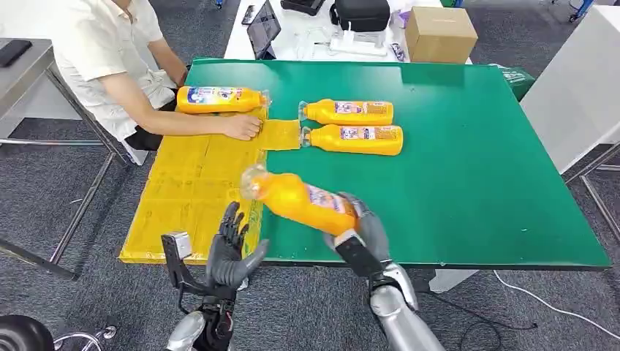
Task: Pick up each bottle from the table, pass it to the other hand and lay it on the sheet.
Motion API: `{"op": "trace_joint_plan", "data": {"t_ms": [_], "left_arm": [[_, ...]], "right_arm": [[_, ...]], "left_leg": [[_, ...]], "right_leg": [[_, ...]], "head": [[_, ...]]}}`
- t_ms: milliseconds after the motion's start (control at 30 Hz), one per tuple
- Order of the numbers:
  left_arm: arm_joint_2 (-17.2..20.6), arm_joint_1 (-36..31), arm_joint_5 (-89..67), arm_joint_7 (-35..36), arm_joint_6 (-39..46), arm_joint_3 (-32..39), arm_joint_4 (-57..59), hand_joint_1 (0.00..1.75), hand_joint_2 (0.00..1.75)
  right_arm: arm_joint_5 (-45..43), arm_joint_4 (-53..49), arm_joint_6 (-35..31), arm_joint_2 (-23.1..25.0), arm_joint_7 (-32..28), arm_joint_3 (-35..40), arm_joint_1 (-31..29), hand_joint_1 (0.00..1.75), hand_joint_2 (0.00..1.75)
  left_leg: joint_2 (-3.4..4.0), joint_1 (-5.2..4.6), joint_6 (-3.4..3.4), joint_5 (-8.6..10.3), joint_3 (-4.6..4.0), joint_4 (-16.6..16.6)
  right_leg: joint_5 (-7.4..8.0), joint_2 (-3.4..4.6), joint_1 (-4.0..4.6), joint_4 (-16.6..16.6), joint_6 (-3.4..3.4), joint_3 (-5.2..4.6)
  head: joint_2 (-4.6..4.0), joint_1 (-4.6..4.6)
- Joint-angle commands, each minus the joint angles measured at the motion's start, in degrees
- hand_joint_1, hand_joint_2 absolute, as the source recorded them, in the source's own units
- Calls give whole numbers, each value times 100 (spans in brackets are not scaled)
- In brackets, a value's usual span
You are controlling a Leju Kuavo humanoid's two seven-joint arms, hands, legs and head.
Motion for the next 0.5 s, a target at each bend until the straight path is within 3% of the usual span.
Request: {"op": "trace_joint_plan", "data": {"t_ms": [33, 500], "left_arm": [[193, -334, -233, -99, -274, -610, -32, 0, 175], [106, -523, 385, 36, -860, -539, 45, 0, 175]], "right_arm": [[-49, 846, 459, 179, 198, 1121, -620, 175, 175], [-130, 1223, 876, 357, 85, 1626, -883, 175, 175]], "left_leg": [[19, 0, 9, -6, 19, -1], [7, -1, 10, -5, 22, -3]], "right_leg": [[-1, 10, 5, -2, -16, 14], [-5, -2, 4, -4, -16, 21]], "head": [[0, -2], [0, -2]]}}
